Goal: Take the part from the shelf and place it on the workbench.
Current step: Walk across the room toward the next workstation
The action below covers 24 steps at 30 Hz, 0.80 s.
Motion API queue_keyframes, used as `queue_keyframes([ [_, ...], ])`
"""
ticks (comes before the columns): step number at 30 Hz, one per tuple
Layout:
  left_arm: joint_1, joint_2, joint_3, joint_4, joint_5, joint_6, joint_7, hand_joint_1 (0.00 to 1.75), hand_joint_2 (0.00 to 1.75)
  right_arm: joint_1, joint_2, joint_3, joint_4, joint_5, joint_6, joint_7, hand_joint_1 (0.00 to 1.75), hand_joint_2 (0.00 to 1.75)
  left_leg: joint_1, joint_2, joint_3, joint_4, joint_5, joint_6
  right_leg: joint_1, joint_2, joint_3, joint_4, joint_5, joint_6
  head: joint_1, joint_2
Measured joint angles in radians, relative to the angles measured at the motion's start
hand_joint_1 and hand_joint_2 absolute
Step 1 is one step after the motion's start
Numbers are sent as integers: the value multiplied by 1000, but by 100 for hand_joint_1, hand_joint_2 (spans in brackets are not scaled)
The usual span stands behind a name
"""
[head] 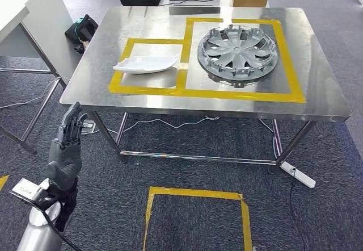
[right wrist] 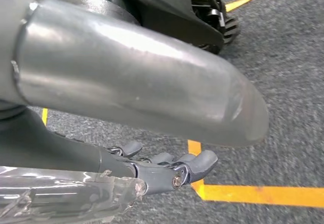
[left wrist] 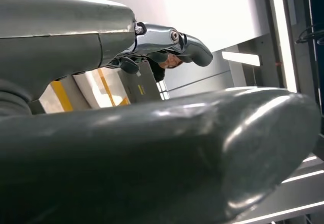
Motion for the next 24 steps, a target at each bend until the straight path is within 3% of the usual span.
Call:
queue_keyframes([
  [1,-1,0,1,0,-2,3,1,0,0,1,0,0,0,0,-1,-3,0,0,0,0,-6,45,1,-1,0,0,-13,1,10,1,0,0],
  [2,-1,0,2,0,-3,6,2,0,0,2,0,-1,0,0,-1,-5,0,0,0,0,2,59,23,0,1,0,-26,1,19,2,0,0],
  [3,0,0,2,0,-4,9,4,0,0,3,0,-1,0,0,-1,-6,0,0,0,-2,27,38,54,2,0,4,-37,2,28,6,0,0],
  [5,4,1,6,-4,-4,14,6,0,0,3,0,-3,0,0,-1,-7,0,0,1,-23,123,-87,93,9,1,14,-55,5,43,16,0,0],
  [7,10,1,10,-10,-4,16,7,0,0,2,0,-5,0,0,0,-7,0,0,3,-48,206,-215,79,16,4,25,-72,12,59,26,0,0],
  [8,13,1,12,-12,-4,17,8,0,0,2,0,-6,0,0,0,-6,0,0,3,-51,222,-245,69,19,6,30,-81,15,67,31,1,0],
  [10,18,1,14,-13,-5,18,9,0,0,6,0,-8,0,0,0,-4,0,0,5,-38,216,-253,65,28,5,37,-98,22,75,40,1,0],
  [12,25,1,18,-15,-6,20,10,0,0,11,0,-9,0,0,1,-1,0,0,7,-21,206,-251,74,43,4,23,-128,78,35,49,6,0],
  [15,37,1,23,-20,-6,22,10,0,0,12,0,-9,0,0,2,-10,0,0,4,8,192,-251,86,55,3,4,-201,276,-71,60,10,0],
  [16,41,0,24,-21,-6,22,10,0,0,12,0,-9,0,-1,3,-16,0,0,2,18,187,-250,90,56,3,3,-208,314,-85,61,10,0],
  [17,43,-1,25,-21,-6,22,10,0,0,12,-1,-9,0,-1,3,-22,0,0,1,27,184,-249,93,56,4,2,-195,313,-82,61,10,0],
  [20,44,-4,27,-21,-6,22,10,0,0,12,-4,-10,0,-2,3,-36,0,0,-1,48,180,-248,97,54,6,-12,-86,163,-22,54,10,0],
  [21,44,-4,27,-22,-6,22,10,0,0,11,-4,-10,0,-2,3,-37,0,0,-1,51,180,-248,97,54,6,-16,-65,131,-11,53,10,0],
  [24,44,-4,27,-22,-6,22,10,0,0,11,-5,-10,0,-2,3,-38,0,0,-1,52,180,-248,97,54,6,-19,-55,116,-6,52,10,0],
])
